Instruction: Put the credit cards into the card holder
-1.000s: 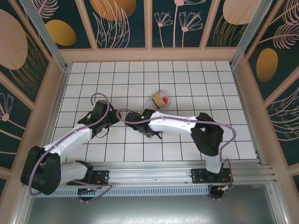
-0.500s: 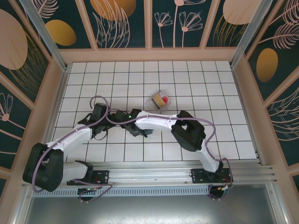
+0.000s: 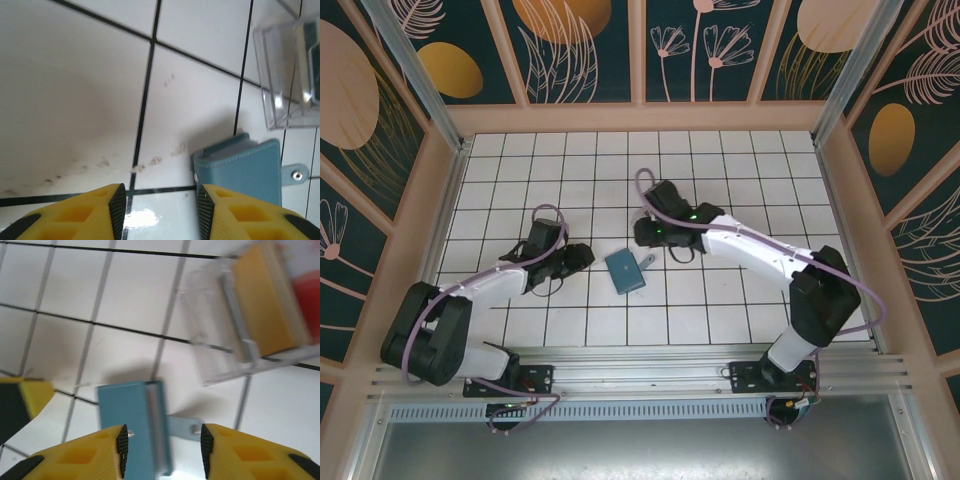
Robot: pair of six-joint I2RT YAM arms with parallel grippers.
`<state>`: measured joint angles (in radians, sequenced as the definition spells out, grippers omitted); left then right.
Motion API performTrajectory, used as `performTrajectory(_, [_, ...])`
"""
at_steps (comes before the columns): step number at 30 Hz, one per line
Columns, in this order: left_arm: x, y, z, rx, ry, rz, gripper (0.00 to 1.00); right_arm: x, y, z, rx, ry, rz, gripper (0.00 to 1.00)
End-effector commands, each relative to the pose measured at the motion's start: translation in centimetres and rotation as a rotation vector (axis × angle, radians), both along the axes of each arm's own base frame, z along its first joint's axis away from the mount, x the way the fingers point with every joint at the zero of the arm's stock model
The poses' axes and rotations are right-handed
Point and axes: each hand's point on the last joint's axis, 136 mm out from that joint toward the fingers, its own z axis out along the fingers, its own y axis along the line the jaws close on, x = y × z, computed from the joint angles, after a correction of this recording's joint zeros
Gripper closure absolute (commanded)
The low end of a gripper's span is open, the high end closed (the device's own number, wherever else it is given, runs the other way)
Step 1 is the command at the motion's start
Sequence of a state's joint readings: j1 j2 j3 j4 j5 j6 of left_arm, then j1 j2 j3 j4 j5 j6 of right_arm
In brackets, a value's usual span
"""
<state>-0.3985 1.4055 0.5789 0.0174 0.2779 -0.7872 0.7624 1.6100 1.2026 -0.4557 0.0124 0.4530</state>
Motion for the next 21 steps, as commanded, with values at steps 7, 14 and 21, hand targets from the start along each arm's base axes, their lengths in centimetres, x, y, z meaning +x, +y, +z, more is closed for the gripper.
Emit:
performTrajectory(7, [0.8,-5.0,0.5,0.01,-0.007,-0.152,0.61,-2.1,-0.2,-4.4,0.237,0.216,0.077,0.61])
performTrajectory(14, [0.8,-5.3,-1.3,0.074,0.04,-0.176,0.62,-2.1,-0.6,-6.7,0.216,0.257,0.067,0.67])
performTrajectory(21, [0.9,-6.1,-1.8,0.074,0.052,-0.187,0.62,-1.6,-1.1,-8.3,0.206,0.283,0.052,0.67])
